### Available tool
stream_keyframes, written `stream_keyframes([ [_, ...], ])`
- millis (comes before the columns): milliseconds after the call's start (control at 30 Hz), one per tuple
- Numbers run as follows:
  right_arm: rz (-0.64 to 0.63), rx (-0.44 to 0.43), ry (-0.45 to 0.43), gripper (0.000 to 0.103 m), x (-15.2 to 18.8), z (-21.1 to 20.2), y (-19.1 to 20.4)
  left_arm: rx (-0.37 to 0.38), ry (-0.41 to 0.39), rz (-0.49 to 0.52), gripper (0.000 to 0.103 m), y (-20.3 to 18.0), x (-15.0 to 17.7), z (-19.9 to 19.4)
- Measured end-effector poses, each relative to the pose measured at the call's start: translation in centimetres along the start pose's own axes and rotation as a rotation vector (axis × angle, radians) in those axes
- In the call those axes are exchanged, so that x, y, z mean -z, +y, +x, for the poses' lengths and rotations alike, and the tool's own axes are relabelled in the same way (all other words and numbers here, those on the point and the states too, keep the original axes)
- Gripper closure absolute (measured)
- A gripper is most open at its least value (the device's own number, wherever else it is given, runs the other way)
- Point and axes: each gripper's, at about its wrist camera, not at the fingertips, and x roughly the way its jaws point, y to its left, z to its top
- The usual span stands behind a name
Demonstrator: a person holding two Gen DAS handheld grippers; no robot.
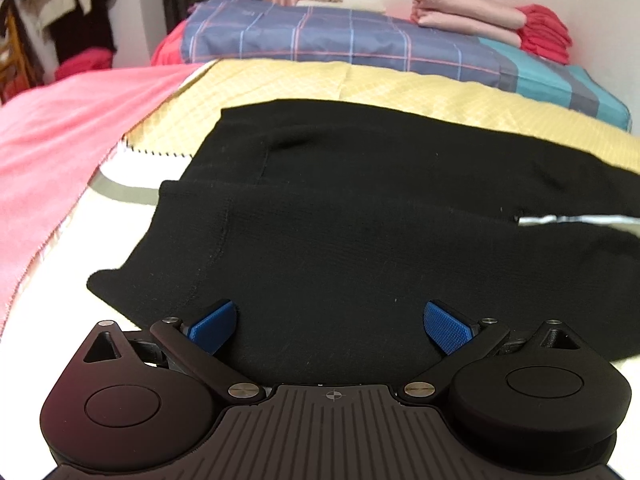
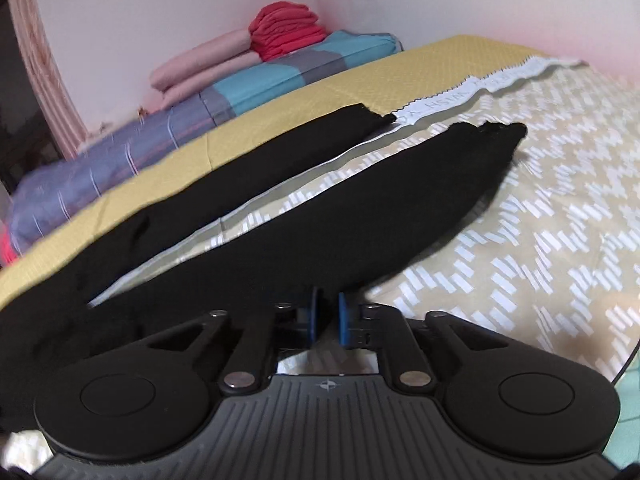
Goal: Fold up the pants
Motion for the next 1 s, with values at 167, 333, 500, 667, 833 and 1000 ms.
stream_keyframes([
  [167,0.11,-0.018,0.009,0.094,0.0,-0.9,-3.1,0.022,-0.028,0.006,0.0,0.7,0.5,-0.2],
  [333,-0.189,0.105,-0.14,0.06,1.0,-4.6,1.8,0.059,-0.034,-0.029,0.0,1.4,0.3,-0.6],
  [500,-0.597,-0.093,-0.087,0.022,5.1,-4.6,9.4,0.08,-0.053,-0.06,0.0,1.8,-0.5,-1.4],
  [667,-0.816,-0.184,0.002,0.051,9.4,-2.2,13.8,0.057,-0.037,-0.062,0.0,2.1,-0.9,-0.9],
  [833,-0.602,-0.178,0.049,0.078,7.0,-2.1,11.8,0.053,-0.022,-0.057,0.0,3.4,-0.1,-0.3],
  [1000,-0.767,-0.18,0.015,0.042,8.6,-5.1,13.9,0.091,-0.062,-0.104,0.0,5.3,-0.6,-2.0],
])
